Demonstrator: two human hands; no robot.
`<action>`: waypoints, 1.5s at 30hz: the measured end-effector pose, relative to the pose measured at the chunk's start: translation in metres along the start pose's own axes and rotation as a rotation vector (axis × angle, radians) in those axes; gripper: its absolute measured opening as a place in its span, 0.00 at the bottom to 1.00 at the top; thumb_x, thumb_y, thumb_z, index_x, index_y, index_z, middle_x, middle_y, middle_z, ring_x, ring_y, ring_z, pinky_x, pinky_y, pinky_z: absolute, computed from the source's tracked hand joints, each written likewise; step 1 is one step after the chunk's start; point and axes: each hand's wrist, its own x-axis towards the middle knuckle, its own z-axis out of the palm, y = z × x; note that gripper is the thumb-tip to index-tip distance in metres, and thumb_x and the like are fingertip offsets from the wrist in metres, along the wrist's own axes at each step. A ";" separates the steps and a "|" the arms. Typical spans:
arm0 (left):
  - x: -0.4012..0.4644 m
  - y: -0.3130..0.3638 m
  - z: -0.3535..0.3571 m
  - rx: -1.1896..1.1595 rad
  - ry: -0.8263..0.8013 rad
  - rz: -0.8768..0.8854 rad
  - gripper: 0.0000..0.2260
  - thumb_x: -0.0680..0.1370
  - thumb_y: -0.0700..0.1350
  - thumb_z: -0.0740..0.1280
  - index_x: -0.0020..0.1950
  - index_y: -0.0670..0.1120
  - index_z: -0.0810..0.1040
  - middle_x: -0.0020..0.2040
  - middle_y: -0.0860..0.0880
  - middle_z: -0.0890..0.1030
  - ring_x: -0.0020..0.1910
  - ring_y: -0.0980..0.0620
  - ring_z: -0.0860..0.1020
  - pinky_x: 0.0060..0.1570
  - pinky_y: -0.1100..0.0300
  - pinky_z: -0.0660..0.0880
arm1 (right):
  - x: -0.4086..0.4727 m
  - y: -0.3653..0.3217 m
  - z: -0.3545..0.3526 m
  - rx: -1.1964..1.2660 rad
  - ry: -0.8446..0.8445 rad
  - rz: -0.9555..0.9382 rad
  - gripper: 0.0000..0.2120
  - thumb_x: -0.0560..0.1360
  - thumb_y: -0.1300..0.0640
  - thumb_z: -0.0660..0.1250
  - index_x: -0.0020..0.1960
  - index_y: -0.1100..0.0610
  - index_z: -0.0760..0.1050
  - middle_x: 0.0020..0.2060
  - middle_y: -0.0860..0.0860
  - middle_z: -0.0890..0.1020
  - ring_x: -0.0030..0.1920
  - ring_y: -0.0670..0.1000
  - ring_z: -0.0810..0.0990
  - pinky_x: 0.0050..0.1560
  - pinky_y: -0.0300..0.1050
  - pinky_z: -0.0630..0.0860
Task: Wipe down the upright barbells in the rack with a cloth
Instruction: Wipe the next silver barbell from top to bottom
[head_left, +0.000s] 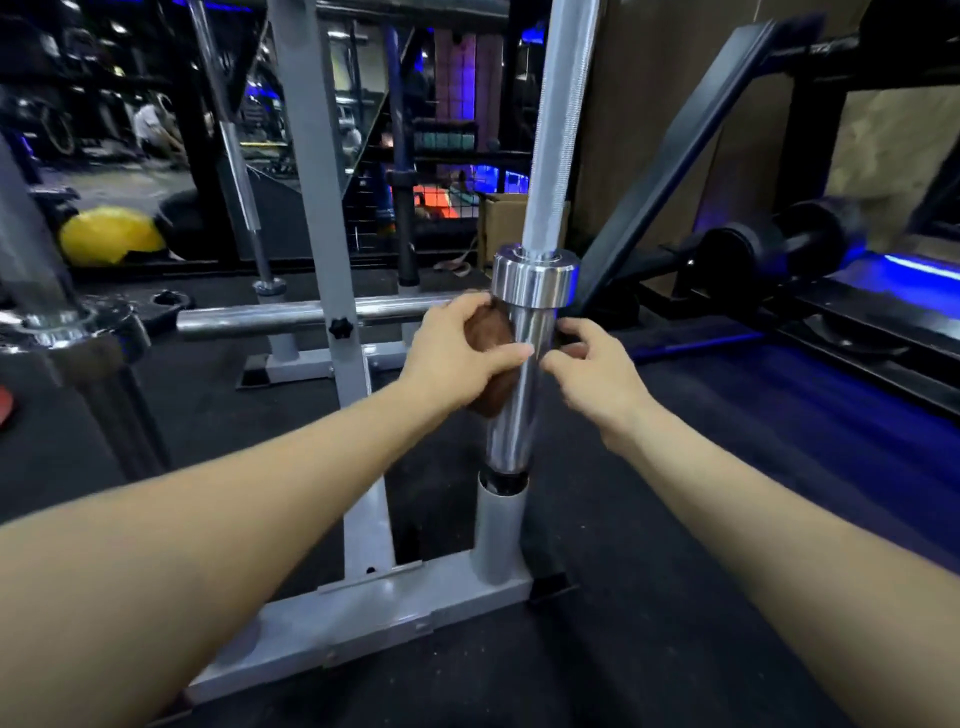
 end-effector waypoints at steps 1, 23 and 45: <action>0.002 -0.001 0.003 0.093 0.031 0.030 0.30 0.68 0.55 0.75 0.67 0.48 0.73 0.63 0.47 0.75 0.61 0.49 0.74 0.64 0.51 0.70 | 0.001 0.005 0.000 -0.026 0.004 -0.026 0.25 0.74 0.60 0.65 0.70 0.55 0.68 0.60 0.57 0.77 0.55 0.51 0.75 0.58 0.46 0.71; -0.043 -0.066 0.054 0.495 -0.117 -0.134 0.17 0.67 0.58 0.75 0.44 0.50 0.73 0.48 0.45 0.78 0.46 0.45 0.77 0.44 0.55 0.72 | -0.005 0.095 0.027 -0.050 -0.190 0.162 0.20 0.74 0.64 0.64 0.66 0.57 0.74 0.53 0.54 0.79 0.58 0.52 0.77 0.61 0.44 0.71; -0.083 -0.036 0.070 0.659 -0.082 0.333 0.25 0.72 0.49 0.73 0.66 0.45 0.70 0.64 0.46 0.65 0.56 0.44 0.69 0.57 0.51 0.72 | -0.016 0.111 0.008 0.056 -0.077 0.255 0.14 0.73 0.64 0.63 0.57 0.59 0.79 0.44 0.53 0.78 0.46 0.51 0.75 0.43 0.43 0.70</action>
